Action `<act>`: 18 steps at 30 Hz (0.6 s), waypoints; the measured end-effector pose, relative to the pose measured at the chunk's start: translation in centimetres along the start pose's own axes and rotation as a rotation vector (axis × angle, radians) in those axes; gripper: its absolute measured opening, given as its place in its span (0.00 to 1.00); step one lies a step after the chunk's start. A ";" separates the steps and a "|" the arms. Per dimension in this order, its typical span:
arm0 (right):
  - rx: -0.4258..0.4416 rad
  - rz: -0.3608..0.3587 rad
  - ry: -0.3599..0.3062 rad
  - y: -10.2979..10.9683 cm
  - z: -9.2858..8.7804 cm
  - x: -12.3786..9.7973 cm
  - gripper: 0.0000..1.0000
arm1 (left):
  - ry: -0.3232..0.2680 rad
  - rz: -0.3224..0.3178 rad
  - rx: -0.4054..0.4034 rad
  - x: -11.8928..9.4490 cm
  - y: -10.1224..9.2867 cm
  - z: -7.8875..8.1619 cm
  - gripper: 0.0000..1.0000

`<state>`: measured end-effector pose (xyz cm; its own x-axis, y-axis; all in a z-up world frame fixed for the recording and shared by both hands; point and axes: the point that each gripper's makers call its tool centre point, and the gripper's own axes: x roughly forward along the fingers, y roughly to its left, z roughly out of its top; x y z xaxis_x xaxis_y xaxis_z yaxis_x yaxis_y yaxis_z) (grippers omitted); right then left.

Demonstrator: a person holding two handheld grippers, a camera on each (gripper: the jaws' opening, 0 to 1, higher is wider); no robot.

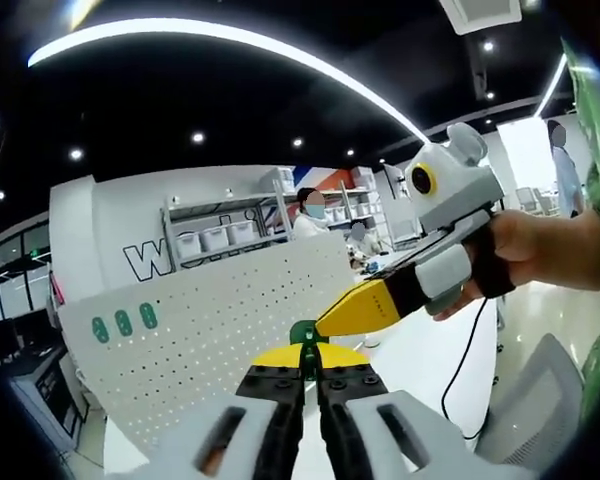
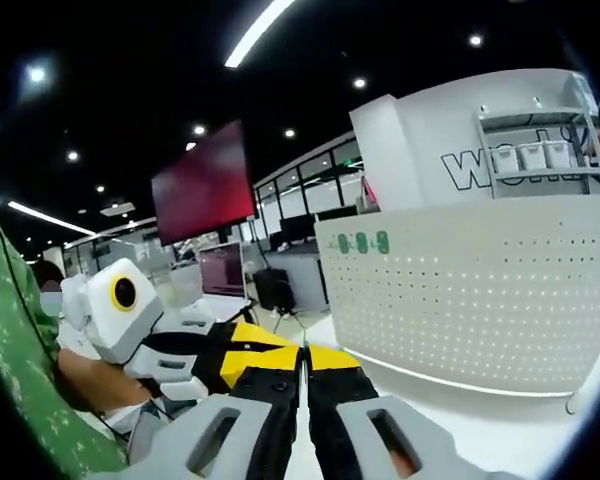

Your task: Insert the hook assembly into the mounting plate slot until the hook locks in place.

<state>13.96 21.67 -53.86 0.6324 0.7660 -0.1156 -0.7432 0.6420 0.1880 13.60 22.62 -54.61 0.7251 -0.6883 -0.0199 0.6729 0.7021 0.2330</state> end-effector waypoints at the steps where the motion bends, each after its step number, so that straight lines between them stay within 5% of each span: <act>1: 0.001 -0.001 0.002 0.0 0.0 0.0 0.01 | -0.002 0.000 -0.002 0.0 0.0 0.0 0.03; 18: -0.005 -0.024 0.029 0.0 -0.3 1.5 0.00 | 0.005 0.000 -0.057 -0.1 1.3 -0.7 0.03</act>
<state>14.85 22.86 -54.38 0.6433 0.7511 -0.1486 -0.7292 0.6602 0.1800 14.48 23.77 -54.99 0.7260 -0.6872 -0.0245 0.6797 0.7117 0.1775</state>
